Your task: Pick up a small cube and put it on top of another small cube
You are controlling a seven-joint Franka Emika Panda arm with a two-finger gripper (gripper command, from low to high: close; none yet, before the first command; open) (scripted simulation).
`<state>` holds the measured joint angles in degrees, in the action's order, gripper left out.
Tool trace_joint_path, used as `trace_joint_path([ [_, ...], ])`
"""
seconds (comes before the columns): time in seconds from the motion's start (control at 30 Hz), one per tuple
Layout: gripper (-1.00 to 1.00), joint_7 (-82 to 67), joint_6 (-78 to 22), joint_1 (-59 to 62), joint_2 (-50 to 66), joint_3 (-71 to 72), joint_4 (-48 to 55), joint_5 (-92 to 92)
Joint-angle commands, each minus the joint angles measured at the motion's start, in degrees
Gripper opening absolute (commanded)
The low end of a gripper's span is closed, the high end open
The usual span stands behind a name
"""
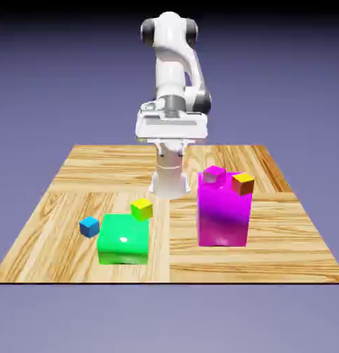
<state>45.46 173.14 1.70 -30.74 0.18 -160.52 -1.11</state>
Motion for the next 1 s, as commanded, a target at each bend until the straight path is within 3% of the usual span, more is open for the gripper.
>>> trace_joint_path([
  [0.0,0.0,2.5,-0.7,2.0,1.6,0.1,0.4,-0.9],
  [0.77,0.0,59.8,-17.3,47.5,38.3,3.5,9.5,-22.0],
  [0.97,0.0,57.0,-10.8,49.8,46.9,6.9,11.3,-26.1],
])
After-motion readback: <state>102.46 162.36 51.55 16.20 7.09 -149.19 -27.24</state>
